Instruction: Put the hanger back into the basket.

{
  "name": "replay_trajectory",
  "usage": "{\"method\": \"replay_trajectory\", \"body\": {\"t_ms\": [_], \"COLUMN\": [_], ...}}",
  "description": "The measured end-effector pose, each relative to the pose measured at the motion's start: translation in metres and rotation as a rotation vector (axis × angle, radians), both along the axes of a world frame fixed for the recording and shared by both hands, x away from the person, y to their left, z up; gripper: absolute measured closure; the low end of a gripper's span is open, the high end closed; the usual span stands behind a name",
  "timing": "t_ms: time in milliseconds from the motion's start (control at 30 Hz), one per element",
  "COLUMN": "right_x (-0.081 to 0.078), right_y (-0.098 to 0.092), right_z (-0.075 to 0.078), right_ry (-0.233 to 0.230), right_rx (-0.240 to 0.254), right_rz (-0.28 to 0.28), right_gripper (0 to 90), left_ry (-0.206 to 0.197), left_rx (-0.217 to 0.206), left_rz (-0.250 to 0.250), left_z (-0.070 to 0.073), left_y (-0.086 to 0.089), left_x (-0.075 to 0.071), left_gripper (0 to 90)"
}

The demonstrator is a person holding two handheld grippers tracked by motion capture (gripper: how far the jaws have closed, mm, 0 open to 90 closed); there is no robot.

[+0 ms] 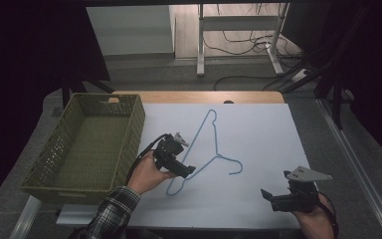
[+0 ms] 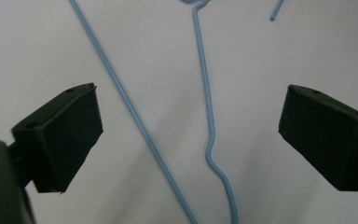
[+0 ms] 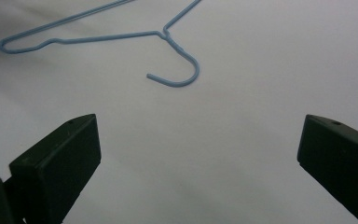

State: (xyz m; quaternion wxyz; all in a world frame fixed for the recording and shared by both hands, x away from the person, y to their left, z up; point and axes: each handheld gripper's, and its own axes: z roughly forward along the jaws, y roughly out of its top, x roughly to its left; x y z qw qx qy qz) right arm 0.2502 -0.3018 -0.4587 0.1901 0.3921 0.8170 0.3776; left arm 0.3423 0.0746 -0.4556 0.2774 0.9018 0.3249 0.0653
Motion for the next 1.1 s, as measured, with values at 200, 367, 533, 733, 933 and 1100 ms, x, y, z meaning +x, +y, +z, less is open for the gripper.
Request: {"method": "replay_trajectory", "body": {"t_ms": [200, 367, 533, 733, 933, 1100], "right_x": [0.000, 0.000, 0.000, 0.001, 0.001, 0.001], "right_y": [0.001, 0.001, 0.002, 0.002, 0.004, 0.004], "right_z": [-0.001, -0.001, -0.002, -0.003, -0.004, -0.004], "right_ry": [0.006, 0.007, 0.013, 0.016, 0.024, 0.024], "right_rx": [-0.009, -0.013, -0.014, -0.018, -0.029, -0.030], "right_rz": [0.009, 0.013, 0.018, 0.023, 0.034, 0.034], "right_gripper": [0.0, 0.0, 0.0, 0.0, 0.0, 0.0], "left_ry": [0.002, -0.007, 0.016, 0.070, 0.096, 0.111], "left_rx": [0.028, 0.061, 0.094, 0.076, 0.070, 0.070], "left_rz": [-0.028, -0.045, -0.054, -0.026, -0.003, 0.009], "left_z": [-0.005, -0.009, -0.018, -0.032, -0.044, -0.054], "left_y": [-0.019, -0.033, -0.051, -0.058, -0.057, -0.057], "left_x": [0.007, 0.011, 0.019, 0.027, 0.031, 0.031], "left_gripper": [13.5, 20.6, 36.9, 59.9, 70.3, 73.0]}}
